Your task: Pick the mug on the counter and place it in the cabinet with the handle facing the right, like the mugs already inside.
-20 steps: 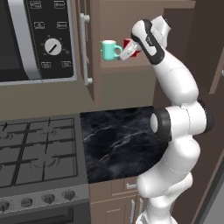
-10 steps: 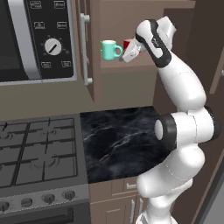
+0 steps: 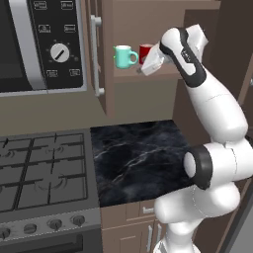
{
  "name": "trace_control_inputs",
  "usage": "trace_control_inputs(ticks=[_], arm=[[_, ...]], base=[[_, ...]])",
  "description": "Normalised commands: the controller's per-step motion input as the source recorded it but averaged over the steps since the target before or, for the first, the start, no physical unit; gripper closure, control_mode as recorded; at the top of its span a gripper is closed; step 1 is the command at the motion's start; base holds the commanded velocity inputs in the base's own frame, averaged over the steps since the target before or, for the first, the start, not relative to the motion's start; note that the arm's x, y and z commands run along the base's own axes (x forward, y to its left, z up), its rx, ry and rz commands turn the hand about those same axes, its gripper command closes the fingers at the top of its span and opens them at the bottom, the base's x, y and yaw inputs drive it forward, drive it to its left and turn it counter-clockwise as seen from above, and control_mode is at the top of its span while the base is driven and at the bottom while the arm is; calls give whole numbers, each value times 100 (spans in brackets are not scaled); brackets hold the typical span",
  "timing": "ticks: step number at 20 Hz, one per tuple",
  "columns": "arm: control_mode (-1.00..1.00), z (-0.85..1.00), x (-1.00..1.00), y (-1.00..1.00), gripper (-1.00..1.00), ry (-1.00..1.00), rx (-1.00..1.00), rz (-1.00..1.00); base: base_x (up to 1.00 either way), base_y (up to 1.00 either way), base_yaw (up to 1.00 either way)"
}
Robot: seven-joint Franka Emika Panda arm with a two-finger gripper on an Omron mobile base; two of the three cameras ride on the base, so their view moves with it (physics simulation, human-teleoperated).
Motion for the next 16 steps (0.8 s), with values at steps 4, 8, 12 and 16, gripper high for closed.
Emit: trace_control_inputs(ticks=[4,8,12,16], arm=[[-100,0,-63,9,-100,-9,5,0],[-100,0,-71,9,-100,-7,1,0],[-100,-15,-58,2,-100,0,0,0],[-100,-44,-45,0,-100,1,-3,0]], base=[[0,0,0],[0,0,0],[0,0,0],[0,0,0]])
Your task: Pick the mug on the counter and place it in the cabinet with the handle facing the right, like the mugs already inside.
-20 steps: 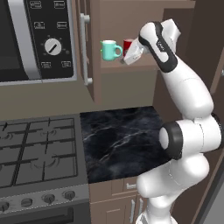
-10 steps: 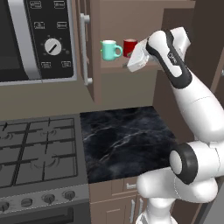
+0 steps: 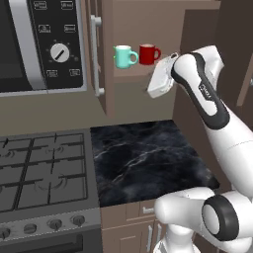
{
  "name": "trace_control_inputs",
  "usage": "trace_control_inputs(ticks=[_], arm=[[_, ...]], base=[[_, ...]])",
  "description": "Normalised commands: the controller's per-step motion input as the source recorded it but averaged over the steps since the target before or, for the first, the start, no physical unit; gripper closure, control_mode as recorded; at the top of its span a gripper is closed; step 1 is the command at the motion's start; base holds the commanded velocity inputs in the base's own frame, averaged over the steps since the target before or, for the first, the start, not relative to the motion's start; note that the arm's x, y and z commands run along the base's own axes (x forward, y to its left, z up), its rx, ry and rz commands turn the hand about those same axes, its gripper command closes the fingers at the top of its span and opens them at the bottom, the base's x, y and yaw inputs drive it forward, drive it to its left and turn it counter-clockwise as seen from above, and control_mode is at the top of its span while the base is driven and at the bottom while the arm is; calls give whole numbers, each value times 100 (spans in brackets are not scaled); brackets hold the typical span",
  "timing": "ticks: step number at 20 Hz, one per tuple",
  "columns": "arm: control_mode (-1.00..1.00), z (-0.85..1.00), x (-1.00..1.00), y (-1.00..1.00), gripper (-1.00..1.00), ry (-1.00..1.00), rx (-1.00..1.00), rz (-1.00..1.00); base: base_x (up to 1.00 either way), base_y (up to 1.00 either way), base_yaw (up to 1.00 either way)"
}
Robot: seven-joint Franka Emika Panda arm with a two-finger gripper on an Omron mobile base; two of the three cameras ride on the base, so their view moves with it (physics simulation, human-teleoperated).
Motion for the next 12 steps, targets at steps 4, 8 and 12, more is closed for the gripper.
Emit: trace_control_inputs(ticks=[4,8,12], arm=[[-100,-61,-38,0,-100,7,-9,0],[-100,-68,-29,0,-100,9,-12,0],[-100,-57,-17,0,-100,8,-10,0]], base=[[0,0,0],[0,0,0],[0,0,0]])
